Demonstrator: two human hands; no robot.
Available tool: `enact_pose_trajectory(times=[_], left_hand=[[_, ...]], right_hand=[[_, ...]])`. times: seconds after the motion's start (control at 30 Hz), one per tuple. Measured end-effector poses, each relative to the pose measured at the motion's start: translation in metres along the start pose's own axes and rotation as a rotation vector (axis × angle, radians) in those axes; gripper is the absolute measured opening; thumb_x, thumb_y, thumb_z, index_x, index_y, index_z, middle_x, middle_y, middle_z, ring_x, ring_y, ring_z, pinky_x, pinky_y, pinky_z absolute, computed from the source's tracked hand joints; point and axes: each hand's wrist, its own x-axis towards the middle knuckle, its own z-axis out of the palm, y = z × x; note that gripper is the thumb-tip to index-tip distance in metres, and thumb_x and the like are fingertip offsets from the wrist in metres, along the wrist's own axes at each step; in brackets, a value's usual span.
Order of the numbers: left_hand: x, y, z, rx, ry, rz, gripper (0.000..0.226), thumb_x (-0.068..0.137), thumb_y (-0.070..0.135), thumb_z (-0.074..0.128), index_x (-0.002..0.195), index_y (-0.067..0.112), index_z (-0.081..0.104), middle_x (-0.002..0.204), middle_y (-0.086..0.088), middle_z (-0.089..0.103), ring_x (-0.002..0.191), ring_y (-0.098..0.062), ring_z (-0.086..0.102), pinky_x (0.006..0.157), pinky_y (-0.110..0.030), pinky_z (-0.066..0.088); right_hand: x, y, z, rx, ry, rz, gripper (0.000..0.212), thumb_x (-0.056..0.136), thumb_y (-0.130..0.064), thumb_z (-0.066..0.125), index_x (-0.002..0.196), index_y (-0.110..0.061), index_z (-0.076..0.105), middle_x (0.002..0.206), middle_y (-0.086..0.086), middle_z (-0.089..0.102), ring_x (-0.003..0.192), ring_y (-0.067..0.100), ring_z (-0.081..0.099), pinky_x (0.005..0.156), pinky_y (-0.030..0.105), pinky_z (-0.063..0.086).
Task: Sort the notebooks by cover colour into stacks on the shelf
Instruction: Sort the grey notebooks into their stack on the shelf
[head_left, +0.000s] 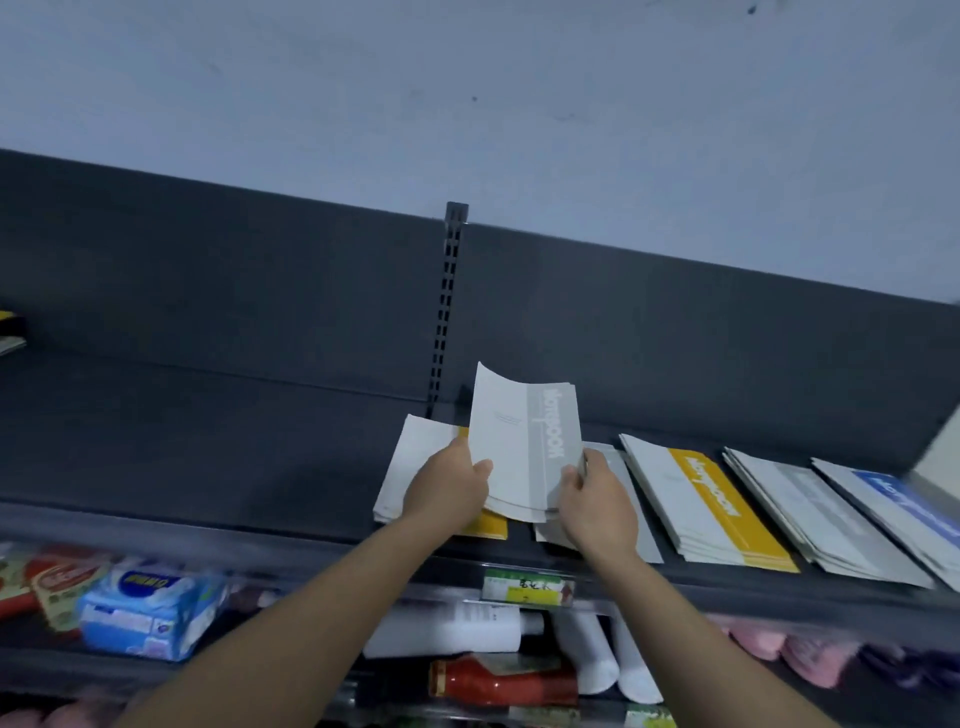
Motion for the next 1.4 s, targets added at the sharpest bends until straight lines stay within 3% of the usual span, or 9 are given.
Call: enact_pose_trajectory(times=[0.1,0.2,0.37,0.6,0.73,0.9,1.07,1.4], left_hand=[[0.002,0.018,0.020,0.034,-0.022,-0.006,0.033,0.101,0.031,0.039,0.126,0.011,0.047,0.127,-0.006,0.057,0.111,-0.026,0.055,0.086,-0.033,0.045],[0.004,0.030,0.039,0.060,-0.056,-0.029,0.034,0.100,0.033,0.040,0.126,0.012,0.048,0.127,-0.004,0.057,0.107,-0.024,0.055,0.083,-0.032,0.044],[0.005,0.042,0.062,0.139,-0.098,-0.070,0.033,0.100,0.033,0.042,0.122,0.010,0.051,0.121,-0.006,0.059,0.105,-0.024,0.057,0.086,-0.034,0.048],[0.003,0.052,0.077,0.353,-0.079,-0.096,0.034,0.099,0.038,0.043,0.116,0.010,0.054,0.113,-0.005,0.060,0.100,-0.022,0.057,0.075,-0.030,0.045],[0.003,0.053,0.079,0.488,-0.094,-0.098,0.037,0.098,0.042,0.043,0.112,0.010,0.058,0.111,-0.005,0.062,0.100,-0.023,0.059,0.073,-0.028,0.044],[0.000,0.058,0.080,0.571,-0.099,-0.113,0.041,0.099,0.043,0.042,0.110,0.008,0.060,0.114,-0.006,0.060,0.102,-0.024,0.059,0.075,-0.029,0.044],[-0.004,0.058,0.075,0.625,-0.018,-0.065,0.046,0.097,0.048,0.043,0.117,0.010,0.059,0.121,-0.008,0.054,0.113,-0.027,0.052,0.083,-0.035,0.044],[-0.023,0.032,0.014,0.936,0.171,0.040,0.035,0.098,0.035,0.045,0.122,0.012,0.052,0.123,-0.006,0.052,0.117,-0.025,0.048,0.091,-0.036,0.039]], right_hand=[[0.011,0.025,-0.011,-0.103,-0.003,-0.017,0.016,0.099,-0.024,0.037,0.096,-0.011,0.045,0.088,0.008,0.061,0.086,0.033,0.060,0.073,0.037,0.041],[0.022,0.045,-0.020,-0.234,-0.013,-0.045,0.017,0.099,-0.025,0.036,0.092,-0.013,0.044,0.092,0.007,0.064,0.091,0.031,0.059,0.077,0.036,0.034],[0.032,0.068,-0.026,-0.423,-0.041,-0.111,0.025,0.097,-0.026,0.036,0.105,-0.014,0.057,0.102,0.005,0.068,0.099,0.026,0.057,0.084,0.036,0.034],[0.038,0.084,-0.029,-0.606,-0.080,-0.226,0.023,0.092,-0.024,0.038,0.102,-0.016,0.058,0.100,0.003,0.067,0.098,0.023,0.056,0.074,0.035,0.024],[0.040,0.086,-0.032,-0.696,-0.145,-0.265,0.029,0.094,-0.023,0.036,0.105,-0.016,0.062,0.109,0.004,0.064,0.105,0.025,0.050,0.081,0.035,0.028],[0.042,0.085,-0.038,-0.727,-0.199,-0.265,0.037,0.095,-0.027,0.033,0.113,-0.015,0.063,0.120,0.007,0.056,0.113,0.026,0.044,0.092,0.035,0.031],[0.045,0.077,-0.041,-0.691,-0.209,-0.294,0.029,0.090,-0.022,0.041,0.113,-0.016,0.059,0.121,0.007,0.055,0.113,0.026,0.044,0.092,0.035,0.032],[0.040,0.026,-0.024,-0.478,-0.195,-0.572,0.040,0.095,-0.038,0.043,0.129,-0.017,0.051,0.128,0.006,0.054,0.119,0.026,0.044,0.095,0.037,0.036]])
